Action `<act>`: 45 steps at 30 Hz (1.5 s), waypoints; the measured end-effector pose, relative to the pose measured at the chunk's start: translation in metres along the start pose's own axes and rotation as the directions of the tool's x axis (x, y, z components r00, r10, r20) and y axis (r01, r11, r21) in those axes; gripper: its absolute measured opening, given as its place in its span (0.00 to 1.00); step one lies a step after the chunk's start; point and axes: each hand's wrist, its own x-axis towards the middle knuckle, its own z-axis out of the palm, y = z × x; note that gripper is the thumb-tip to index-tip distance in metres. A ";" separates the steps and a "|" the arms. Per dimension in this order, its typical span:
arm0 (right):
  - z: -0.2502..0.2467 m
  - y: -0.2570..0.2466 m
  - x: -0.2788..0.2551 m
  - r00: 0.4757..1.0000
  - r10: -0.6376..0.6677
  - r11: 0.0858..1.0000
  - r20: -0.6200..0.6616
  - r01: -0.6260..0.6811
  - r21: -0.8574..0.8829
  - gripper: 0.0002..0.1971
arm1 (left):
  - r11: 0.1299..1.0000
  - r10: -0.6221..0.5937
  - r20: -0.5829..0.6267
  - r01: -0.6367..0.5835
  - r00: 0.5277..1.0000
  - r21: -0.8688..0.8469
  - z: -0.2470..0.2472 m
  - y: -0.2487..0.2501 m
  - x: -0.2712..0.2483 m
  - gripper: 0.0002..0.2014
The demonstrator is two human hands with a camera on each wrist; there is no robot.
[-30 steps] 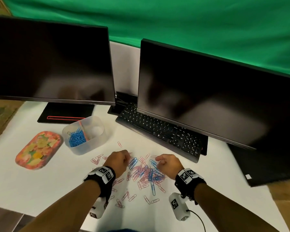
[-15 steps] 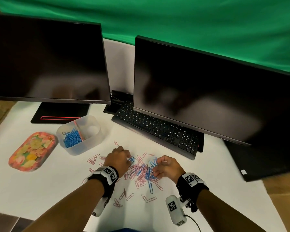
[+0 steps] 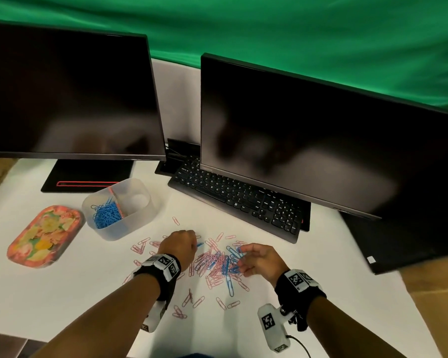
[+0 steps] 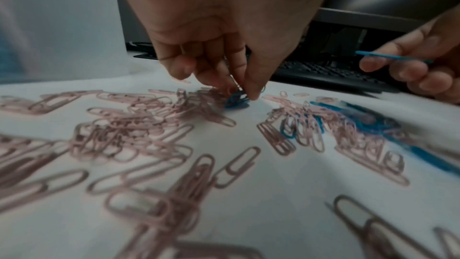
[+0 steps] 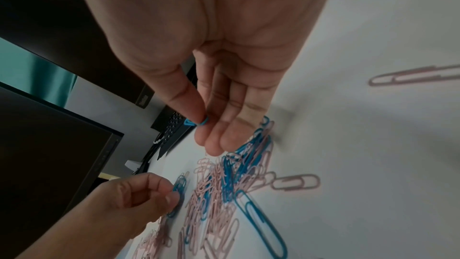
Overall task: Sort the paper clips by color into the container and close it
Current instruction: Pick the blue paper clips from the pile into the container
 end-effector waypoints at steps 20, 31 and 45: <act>0.026 -0.011 0.000 0.997 0.046 0.970 0.061 -0.059 0.235 0.14 | 0.510 -0.102 0.199 0.224 0.975 -0.831 -0.012 -0.017 -0.009 0.07; 0.028 -0.010 0.002 0.999 0.043 0.974 0.018 -0.046 0.222 0.09 | 0.676 -0.156 0.076 0.162 0.985 -0.719 -0.012 -0.021 -0.014 0.04; 0.005 0.004 0.015 0.981 0.073 0.997 -0.177 -0.073 0.008 0.11 | 0.760 -0.159 0.064 0.163 0.985 -0.629 -0.002 -0.010 -0.004 0.11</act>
